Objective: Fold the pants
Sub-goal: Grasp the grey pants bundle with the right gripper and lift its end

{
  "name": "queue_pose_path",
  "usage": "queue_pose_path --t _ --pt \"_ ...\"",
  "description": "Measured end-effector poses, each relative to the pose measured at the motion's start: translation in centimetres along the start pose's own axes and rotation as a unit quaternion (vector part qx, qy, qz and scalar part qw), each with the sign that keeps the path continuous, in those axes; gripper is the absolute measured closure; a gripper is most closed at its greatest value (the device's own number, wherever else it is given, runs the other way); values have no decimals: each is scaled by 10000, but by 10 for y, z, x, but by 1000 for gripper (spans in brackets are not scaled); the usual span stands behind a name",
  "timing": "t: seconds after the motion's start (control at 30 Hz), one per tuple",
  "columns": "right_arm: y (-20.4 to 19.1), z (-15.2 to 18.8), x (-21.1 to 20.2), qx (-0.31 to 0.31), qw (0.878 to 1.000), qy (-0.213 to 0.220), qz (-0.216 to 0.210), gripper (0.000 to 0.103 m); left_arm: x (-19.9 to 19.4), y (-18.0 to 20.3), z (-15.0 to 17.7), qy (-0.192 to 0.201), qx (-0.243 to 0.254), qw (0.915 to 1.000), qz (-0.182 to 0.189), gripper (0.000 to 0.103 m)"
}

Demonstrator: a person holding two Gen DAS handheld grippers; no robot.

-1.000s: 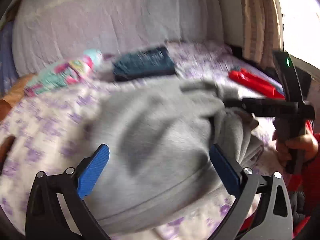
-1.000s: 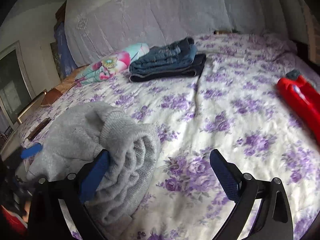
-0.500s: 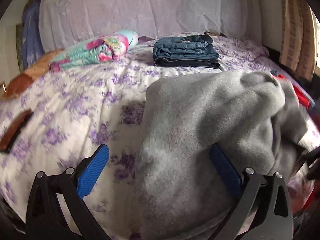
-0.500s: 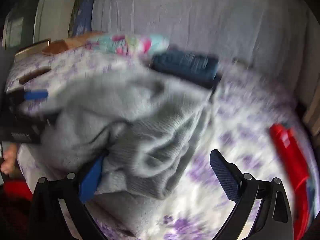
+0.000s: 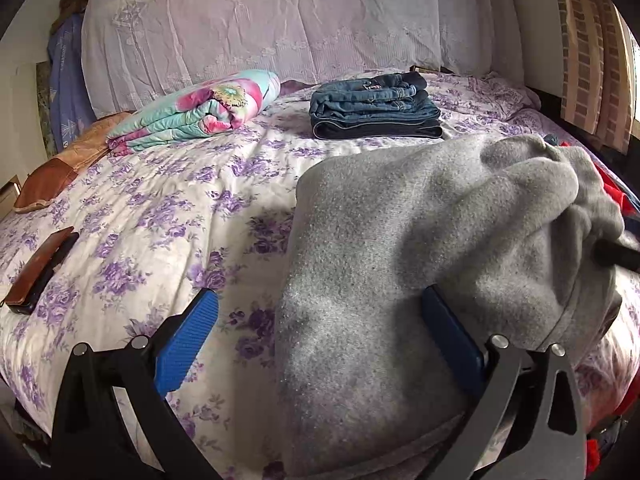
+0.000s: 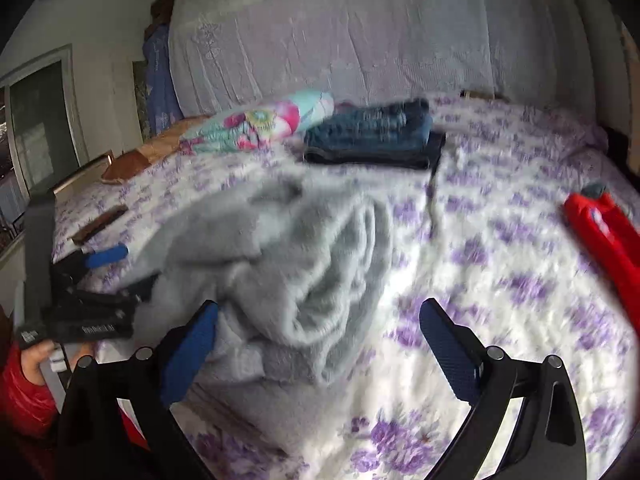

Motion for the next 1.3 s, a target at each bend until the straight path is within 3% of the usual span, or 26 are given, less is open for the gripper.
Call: queue_pose_path --t 0.13,0.27,0.33,0.4,0.43,0.47,0.57,0.7,0.83,0.93,1.03,1.1,1.2,1.3 --pt "-15 -45 -15 -451 9973 525 252 4 0 0 0 6 -2 10000 -29 4" --pt "-21 -70 4 -575 9964 517 342 4 0 0 0 4 7 10000 -45 4" --pt "-11 -64 29 -572 9965 174 584 4 0 0 0 12 21 10000 -51 4" --pt "7 -32 67 -622 9913 -740 897 4 0 -1 0 18 24 10000 -38 4" --pt "14 -13 82 -594 9899 -959 854 3 1 0 1 12 22 10000 -31 4" --pt "18 -12 81 -448 9937 -761 696 3 1 0 1 16 1 10000 -9 4" --pt "28 -6 79 158 9963 -805 237 3 2 0 2 15 -56 10000 41 4" --pt "25 -6 80 89 9974 -668 251 3 2 -2 4 -9 -157 9998 152 4" --pt "29 -5 79 248 9979 -585 123 3 -6 -13 2 -72 -430 9977 510 4" --pt "31 -3 78 446 9973 -586 -45 3 -24 -44 -21 242 -806 9957 383 4" --pt "31 -3 78 434 9975 -563 -25 3 -30 -56 -53 296 -891 9945 469 4" --pt "29 -4 77 373 9979 -527 48 3 -25 -49 -75 309 -705 9961 435 4" --pt "29 -4 75 342 9982 -494 90 3 0 -21 -97 247 -12 9995 203 4" --pt "29 -4 75 356 9981 -491 73 3 63 4 -85 -467 622 9968 -204 4"
Point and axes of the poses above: each gripper's, at about its wrist camera, not at the fingertips, and x roughly the way its jaws point, y to its right, z to its underside, the point moved 9 cm from there along x, roughly the way its jaws point, and after that the axes turned 9 degrees about -z, right-handed, at the moved point
